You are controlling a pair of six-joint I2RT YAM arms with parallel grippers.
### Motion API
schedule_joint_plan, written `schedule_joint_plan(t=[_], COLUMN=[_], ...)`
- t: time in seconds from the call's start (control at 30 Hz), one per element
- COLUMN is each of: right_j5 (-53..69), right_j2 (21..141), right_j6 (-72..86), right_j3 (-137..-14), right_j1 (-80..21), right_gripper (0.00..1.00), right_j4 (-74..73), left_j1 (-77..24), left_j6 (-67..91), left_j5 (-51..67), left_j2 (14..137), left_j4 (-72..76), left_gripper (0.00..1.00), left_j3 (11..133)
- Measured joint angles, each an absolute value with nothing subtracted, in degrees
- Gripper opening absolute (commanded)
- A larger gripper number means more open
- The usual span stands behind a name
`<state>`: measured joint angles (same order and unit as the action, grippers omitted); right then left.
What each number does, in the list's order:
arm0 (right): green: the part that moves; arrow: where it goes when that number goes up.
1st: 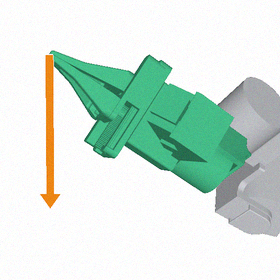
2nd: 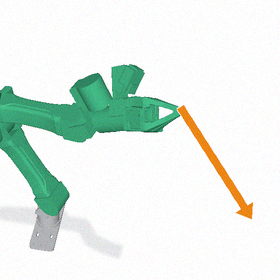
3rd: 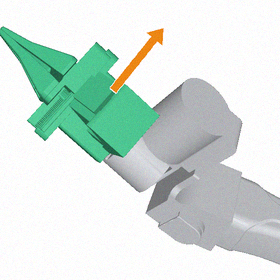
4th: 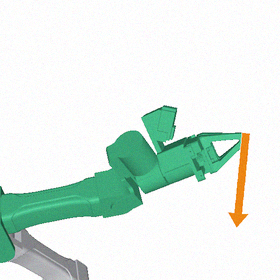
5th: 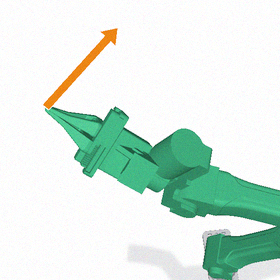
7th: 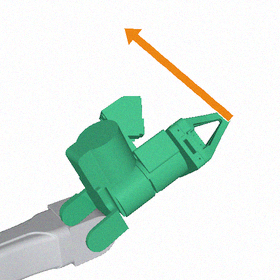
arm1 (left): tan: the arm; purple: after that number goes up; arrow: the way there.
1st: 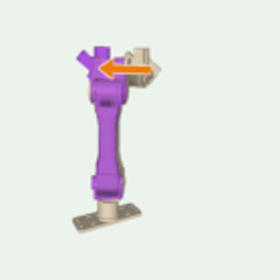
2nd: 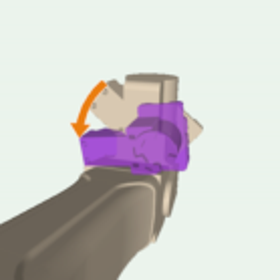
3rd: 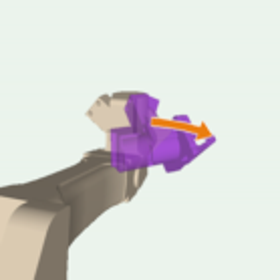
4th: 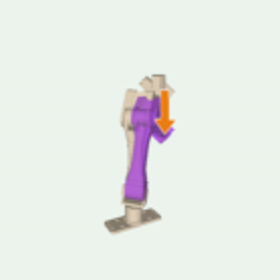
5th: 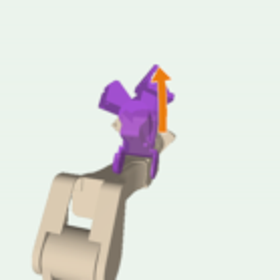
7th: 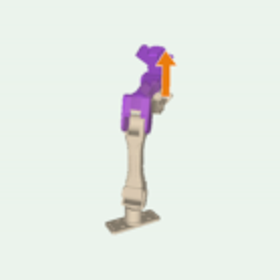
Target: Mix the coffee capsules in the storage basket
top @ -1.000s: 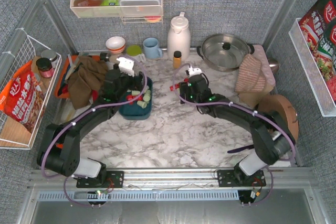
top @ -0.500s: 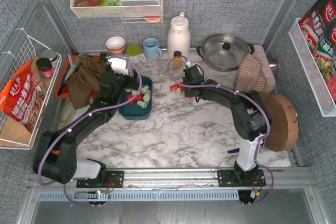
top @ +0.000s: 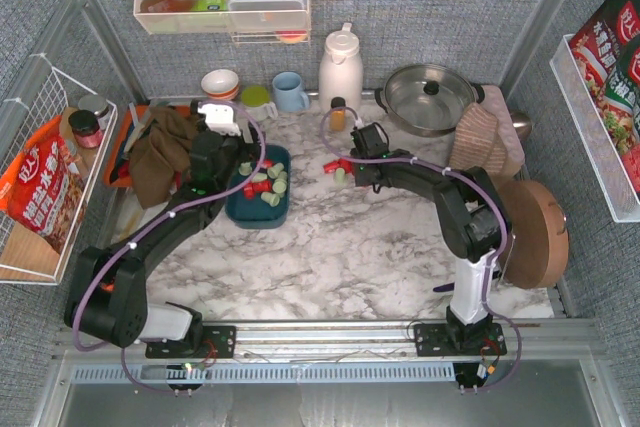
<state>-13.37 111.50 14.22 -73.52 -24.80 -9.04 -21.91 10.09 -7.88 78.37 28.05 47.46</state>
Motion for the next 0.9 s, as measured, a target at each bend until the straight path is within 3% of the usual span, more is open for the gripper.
schedule_joint_plan(t=[0.2,0.53,0.9], right_j5=[-13.0,-11.0,1.1], right_j2=[109.4,100.0,81.0], right_j6=[14.2,14.7,15.7], right_j3=[-72.5,-68.0,-48.7], right_j1=[-24.8,-24.8,-28.8], right_gripper=[0.19,0.18,0.18], right_j4=[-9.1,-8.4,2.8], left_j1=[-21.9,-21.9,-23.2], left_j6=[11.6,12.0,12.1], left_j5=[-8.0,-4.0,6.3], left_j2=[79.0,79.2,81.6], left_j4=[28.0,28.7,33.4], left_gripper=[0.99,0.99,0.99], left_j3=[46.6,46.2,44.0])
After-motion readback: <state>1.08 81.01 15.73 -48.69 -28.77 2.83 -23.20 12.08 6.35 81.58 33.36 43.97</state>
